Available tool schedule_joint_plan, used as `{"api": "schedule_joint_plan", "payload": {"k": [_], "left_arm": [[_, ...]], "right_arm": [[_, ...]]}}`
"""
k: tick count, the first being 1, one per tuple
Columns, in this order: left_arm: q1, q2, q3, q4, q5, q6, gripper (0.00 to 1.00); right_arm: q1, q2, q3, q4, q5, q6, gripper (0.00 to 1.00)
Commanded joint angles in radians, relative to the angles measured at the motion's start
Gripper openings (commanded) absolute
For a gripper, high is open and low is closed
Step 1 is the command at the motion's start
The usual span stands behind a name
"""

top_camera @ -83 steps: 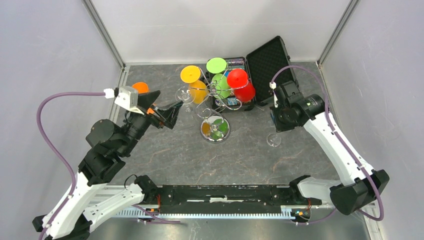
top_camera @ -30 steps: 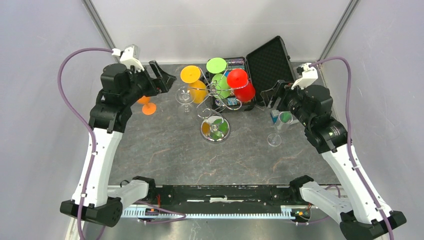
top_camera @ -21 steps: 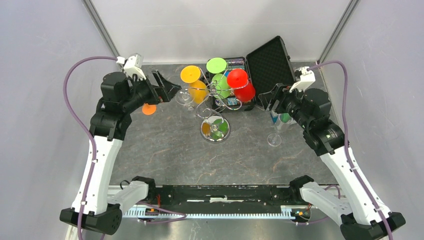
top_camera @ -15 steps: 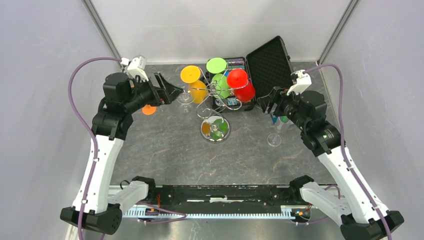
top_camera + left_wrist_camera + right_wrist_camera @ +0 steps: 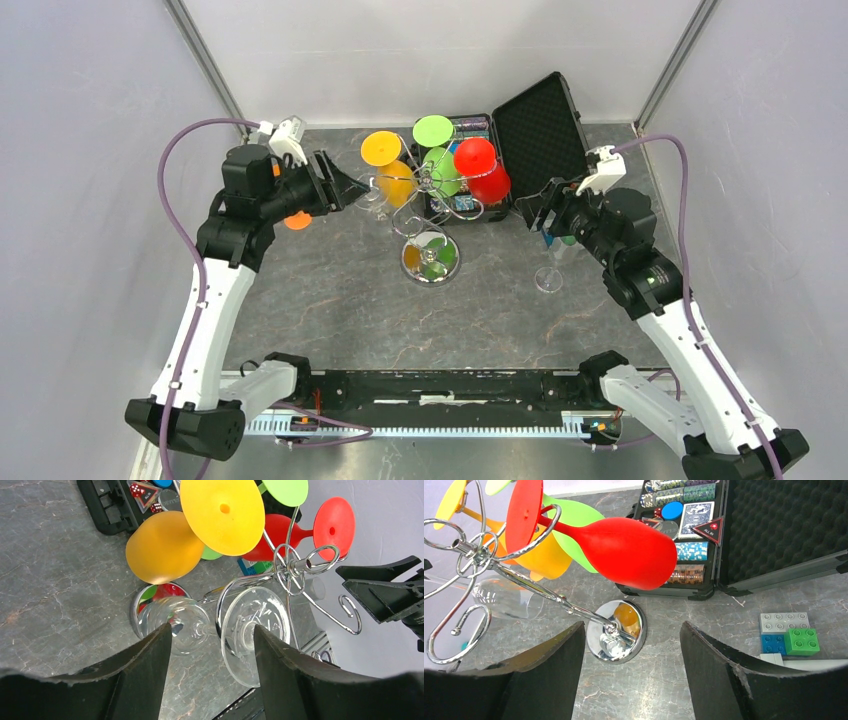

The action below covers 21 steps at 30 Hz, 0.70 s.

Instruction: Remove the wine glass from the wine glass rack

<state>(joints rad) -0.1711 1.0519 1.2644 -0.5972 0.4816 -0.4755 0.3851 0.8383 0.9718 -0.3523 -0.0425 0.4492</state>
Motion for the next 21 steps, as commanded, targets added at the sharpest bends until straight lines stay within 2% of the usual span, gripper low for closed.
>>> {"api": "schedule_joint_plan", "payload": {"k": [1,8,21], "left_arm": [[0.005,-0.022,-0.015,0.014,0.032,-0.027,0.66],[0.005,-0.032,-0.029,0.008,0.077,-0.031,0.5],[0.005,-0.063,-0.028,0.005,0.054,-0.068,0.46]], "right_arm": [[-0.002,-0.013,-0.017,0.042,0.003,0.014,0.73],[-0.003,-0.015,-0.031,0.052,0.003,0.023,0.73],[-0.002,-0.025,-0.045,0.059,0.007,0.031,0.73]]}}
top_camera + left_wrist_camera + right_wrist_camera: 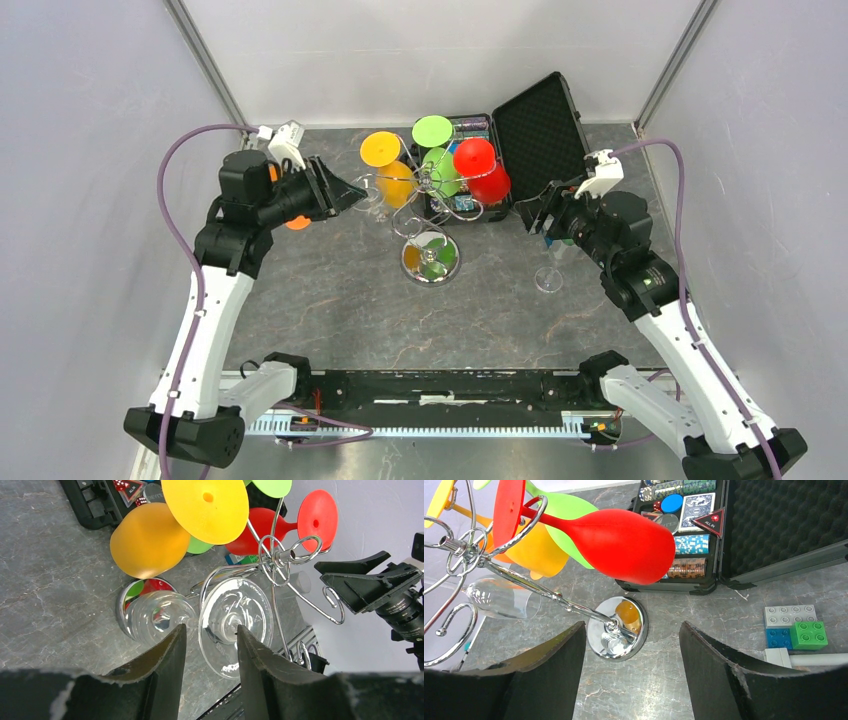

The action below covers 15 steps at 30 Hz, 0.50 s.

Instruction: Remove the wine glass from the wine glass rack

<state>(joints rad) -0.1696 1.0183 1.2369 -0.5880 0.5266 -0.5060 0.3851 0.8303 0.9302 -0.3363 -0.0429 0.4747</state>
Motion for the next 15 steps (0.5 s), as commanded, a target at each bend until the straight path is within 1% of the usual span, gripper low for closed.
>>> {"api": "schedule_joint_plan", "payload": {"k": [1,6,10,15], "left_arm": [[0.004,-0.032,-0.001,-0.004,0.006,-0.039,0.45],[0.004,-0.038,-0.001,-0.004,0.004,-0.048,0.42],[0.004,-0.041,0.001,0.0,0.019,-0.058,0.38],[0.004,-0.044,0.003,0.013,0.048,-0.086,0.26]], "right_arm": [[-0.003,-0.018,-0.005,0.044,0.009,0.005,0.73],[-0.003,-0.018,-0.011,0.046,0.011,0.01,0.73],[-0.002,-0.02,-0.018,0.052,0.011,0.012,0.73],[-0.003,-0.024,-0.025,0.057,0.011,0.016,0.73]]}}
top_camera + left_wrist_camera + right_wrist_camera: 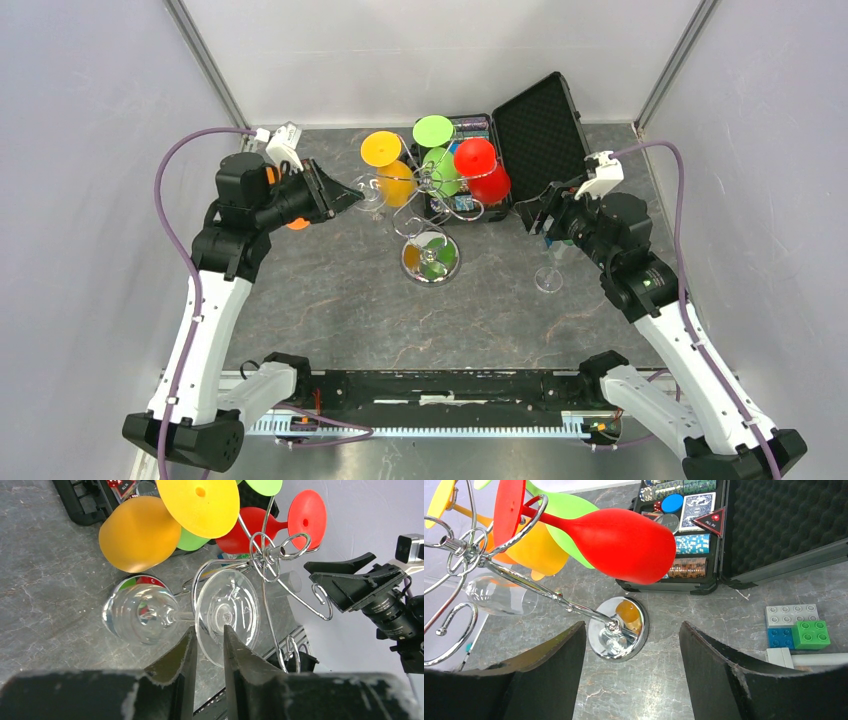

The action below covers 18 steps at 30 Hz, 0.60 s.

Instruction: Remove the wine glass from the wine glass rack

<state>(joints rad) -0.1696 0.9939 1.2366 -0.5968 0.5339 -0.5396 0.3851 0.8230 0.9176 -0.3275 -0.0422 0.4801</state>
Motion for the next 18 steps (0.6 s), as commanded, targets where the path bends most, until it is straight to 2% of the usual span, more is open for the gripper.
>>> {"api": "schedule_joint_plan", "payload": {"k": [1,10,14,15,17,18], "left_arm": [[0.004,-0.021,0.004,0.024,0.042,-0.058,0.25],[0.004,-0.026,0.014,0.017,0.035,-0.056,0.15],[0.004,-0.024,0.035,-0.007,0.028,-0.036,0.14],[0.004,-0.023,0.044,-0.021,0.021,-0.028,0.16],[0.004,-0.023,0.059,-0.041,0.005,-0.001,0.34],[0.004,-0.024,0.063,-0.051,-0.005,0.007,0.39]], "right_arm": [[-0.003,-0.016,-0.014,0.05,0.009,0.013,0.73],[-0.003,-0.023,-0.023,0.057,0.007,0.021,0.73],[-0.003,-0.027,-0.026,0.06,0.008,0.023,0.73],[-0.003,-0.027,-0.026,0.06,0.008,0.023,0.73],[-0.001,-0.029,-0.028,0.061,0.01,0.022,0.73],[-0.003,-0.028,-0.029,0.062,0.01,0.023,0.73]]}}
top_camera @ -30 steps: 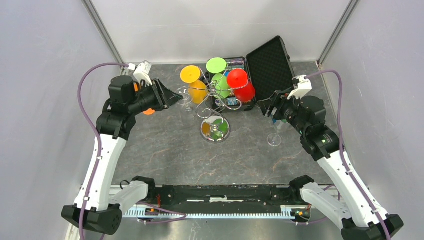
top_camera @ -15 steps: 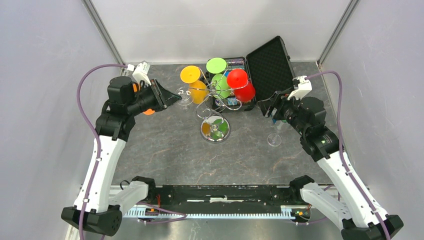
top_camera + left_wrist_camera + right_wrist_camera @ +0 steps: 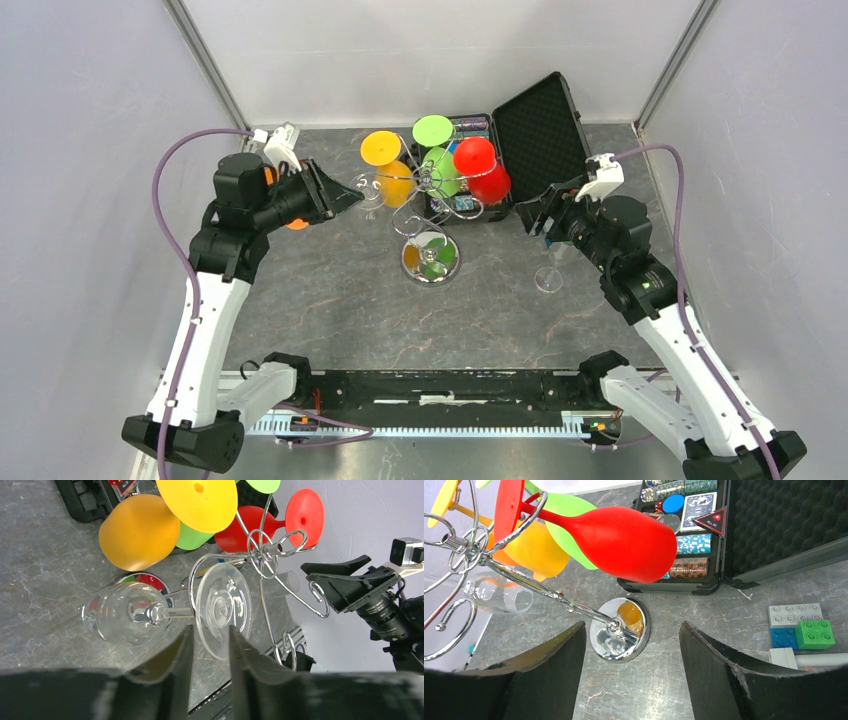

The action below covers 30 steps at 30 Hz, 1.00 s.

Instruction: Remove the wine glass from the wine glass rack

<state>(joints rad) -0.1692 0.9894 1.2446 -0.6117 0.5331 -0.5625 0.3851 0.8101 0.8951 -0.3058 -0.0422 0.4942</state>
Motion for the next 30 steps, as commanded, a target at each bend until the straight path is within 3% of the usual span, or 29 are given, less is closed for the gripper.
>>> {"api": "schedule_joint_plan", "payload": {"k": [1,5,19,30], "left_arm": [[0.004,-0.02,0.058,-0.043,-0.013,0.04,0.44],[0.004,-0.014,0.054,-0.056,-0.019,0.052,0.46],[0.004,-0.002,0.085,-0.089,-0.039,0.055,0.02],[0.003,-0.022,0.079,0.018,-0.017,-0.093,0.02]], "right_arm": [[-0.003,-0.015,-0.01,0.041,0.01,0.008,0.73],[-0.003,-0.017,-0.016,0.046,0.008,0.013,0.73],[-0.002,-0.023,-0.023,0.051,0.013,0.013,0.73],[-0.003,-0.023,-0.036,0.067,0.011,0.021,0.73]]}}
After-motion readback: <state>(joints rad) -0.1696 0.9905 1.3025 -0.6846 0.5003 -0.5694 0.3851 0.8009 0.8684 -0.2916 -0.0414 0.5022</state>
